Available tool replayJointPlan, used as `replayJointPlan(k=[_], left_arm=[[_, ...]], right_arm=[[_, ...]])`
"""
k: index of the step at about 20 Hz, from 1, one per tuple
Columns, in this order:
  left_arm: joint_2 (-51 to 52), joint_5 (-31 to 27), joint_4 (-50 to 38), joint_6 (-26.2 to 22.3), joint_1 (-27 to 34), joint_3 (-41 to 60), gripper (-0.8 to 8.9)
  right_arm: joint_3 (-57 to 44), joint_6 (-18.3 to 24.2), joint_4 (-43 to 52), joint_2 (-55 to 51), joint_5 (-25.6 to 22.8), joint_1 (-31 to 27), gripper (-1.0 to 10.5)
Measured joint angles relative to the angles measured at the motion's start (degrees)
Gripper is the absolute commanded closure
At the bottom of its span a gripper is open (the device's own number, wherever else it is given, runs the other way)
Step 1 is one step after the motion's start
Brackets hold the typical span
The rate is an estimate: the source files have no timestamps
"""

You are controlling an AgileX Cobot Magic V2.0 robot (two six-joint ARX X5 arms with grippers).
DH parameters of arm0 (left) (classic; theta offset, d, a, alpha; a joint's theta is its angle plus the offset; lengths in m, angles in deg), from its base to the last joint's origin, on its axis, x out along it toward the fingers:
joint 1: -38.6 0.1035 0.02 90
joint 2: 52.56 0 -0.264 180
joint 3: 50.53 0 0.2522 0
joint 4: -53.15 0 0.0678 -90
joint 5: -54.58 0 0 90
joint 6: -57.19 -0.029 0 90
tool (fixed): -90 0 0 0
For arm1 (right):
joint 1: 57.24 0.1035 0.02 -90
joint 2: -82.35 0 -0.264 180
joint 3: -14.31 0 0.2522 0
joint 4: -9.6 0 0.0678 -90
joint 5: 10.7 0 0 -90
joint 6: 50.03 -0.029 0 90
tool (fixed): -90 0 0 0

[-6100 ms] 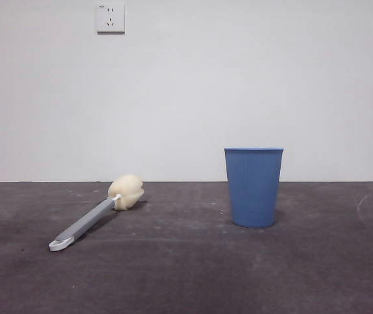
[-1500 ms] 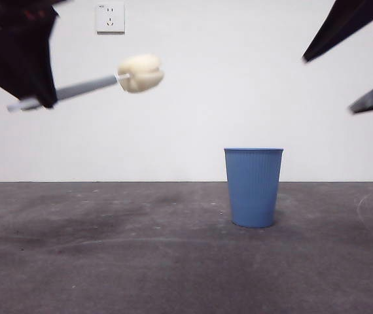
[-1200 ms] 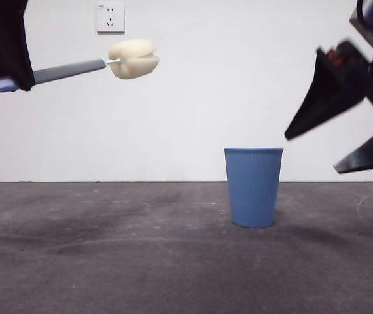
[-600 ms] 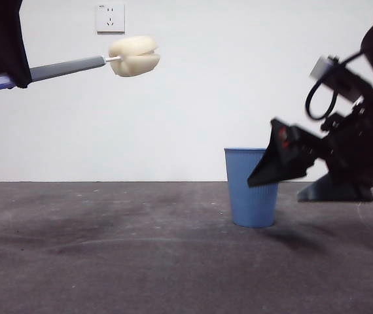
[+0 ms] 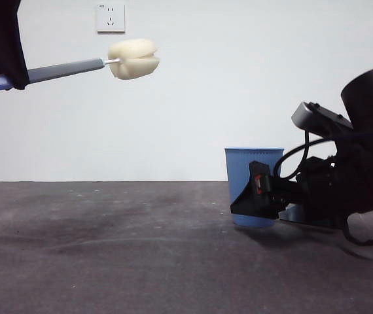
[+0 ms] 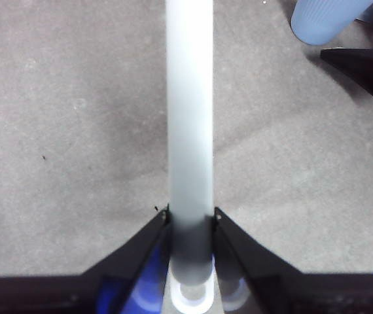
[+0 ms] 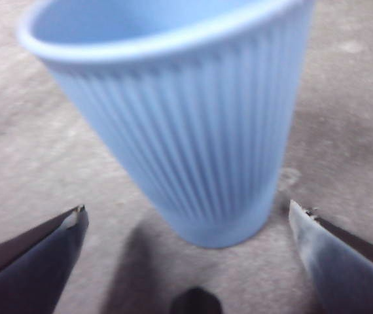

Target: Pick up the cup brush,pick up the cup,insert the brush into the cup,clean the cup,put the cup brush back,put the cup back to the fixed position on the table

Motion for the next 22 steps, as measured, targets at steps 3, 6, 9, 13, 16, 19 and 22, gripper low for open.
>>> replayJointPlan(k=[3, 6, 9, 13, 16, 19, 22], left_arm=[[0.0, 0.0, 0.0, 0.0, 0.0, -0.02, 8.22], [0.0, 0.0, 0.0, 0.0, 0.0, -0.02, 8.22], [-0.02, -0.02, 0.0, 0.0, 0.0, -0.02, 8.22], [0.0, -0.04, 0.0, 0.0, 0.0, -0.02, 8.22], [0.0, -0.04, 0.0, 0.0, 0.0, -0.02, 8.22], [-0.02, -0.07, 0.0, -0.02, 0.0, -0.02, 8.22], [-0.02, -0.07, 0.0, -0.04, 0.0, -0.02, 8.22]], right_arm=[[0.09, -0.11, 1.38, 0.39, -1.84, 0.15, 3.9], [1.99, -0.26, 1.33, 0.39, -1.92, 0.17, 3.9], [4.17, -0.55, 1.4, 0.72, -1.95, 0.17, 4.2], [4.57, -1.01, 1.29, 0.94, -2.29, 0.17, 4.5], [5.57, -1.99, 1.31, 2.49, -3.08, 0.17, 5.8], [6.03, -2.49, 1.29, 3.5, -3.28, 0.5, 6.9], [6.08, -2.67, 1.14, 3.5, -3.28, 0.63, 8.2]])
